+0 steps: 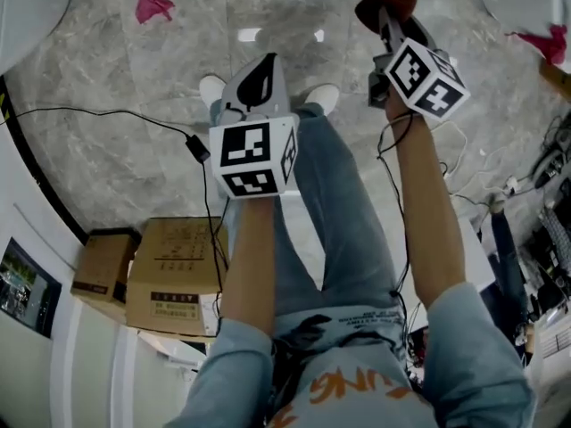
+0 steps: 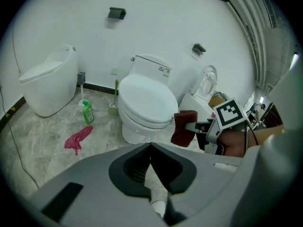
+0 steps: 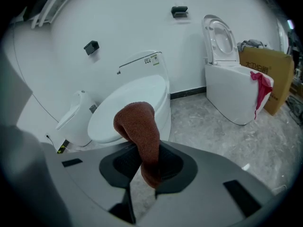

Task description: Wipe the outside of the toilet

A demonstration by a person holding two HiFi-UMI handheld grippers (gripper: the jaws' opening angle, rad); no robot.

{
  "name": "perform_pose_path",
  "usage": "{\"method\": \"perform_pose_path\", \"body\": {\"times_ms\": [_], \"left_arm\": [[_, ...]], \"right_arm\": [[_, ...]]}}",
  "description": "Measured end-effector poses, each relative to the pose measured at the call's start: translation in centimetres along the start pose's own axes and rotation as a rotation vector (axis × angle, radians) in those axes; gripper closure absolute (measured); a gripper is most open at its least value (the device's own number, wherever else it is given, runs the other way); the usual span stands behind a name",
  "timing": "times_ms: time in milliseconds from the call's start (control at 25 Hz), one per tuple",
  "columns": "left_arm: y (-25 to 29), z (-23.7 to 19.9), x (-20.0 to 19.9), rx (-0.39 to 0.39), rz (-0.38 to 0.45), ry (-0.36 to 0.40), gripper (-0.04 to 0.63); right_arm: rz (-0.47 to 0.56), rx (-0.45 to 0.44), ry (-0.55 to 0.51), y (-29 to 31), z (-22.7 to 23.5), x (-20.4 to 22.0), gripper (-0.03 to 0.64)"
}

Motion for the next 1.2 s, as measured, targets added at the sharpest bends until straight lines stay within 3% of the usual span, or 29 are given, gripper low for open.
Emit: {"method": "perform_pose_path", "body": {"times_ms": [200,480,920,1200], "left_arm": [[-1.9,-3.4,1.2,0.000,-0.011,-0.008,0.601],[-4.6,-10.5,2.1,-0.006,-0.022,-0.052,0.601],[-7.1,-21.9,-0.2,-0.008,-0.026,-0.072,0.601],[-4.6,-25.5,1.3,0.025,-0.077,-0.131,0.601]], "right_arm": [[-0.049,-0.014,0.004,-2.0,-4.0,4.9,0.534],[-0.112,-0.088,-0.079,-0.4,-12.9,9.0,0.534],[-0.129,-0.123,-0.076,6.7,-24.0,9.7,0.534],[-0.080,-0.083,-0.051,12.3,-26.4,9.9,0.534]]}}
Point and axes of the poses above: the fingertips, and each gripper's own axes: y forward along the fingers, z to its right, x out of its underside, the point moved 7 cm from there along -y, backward along the fingers, and after that the axes turned 2 degrees about -z, right-handed, at the moved point
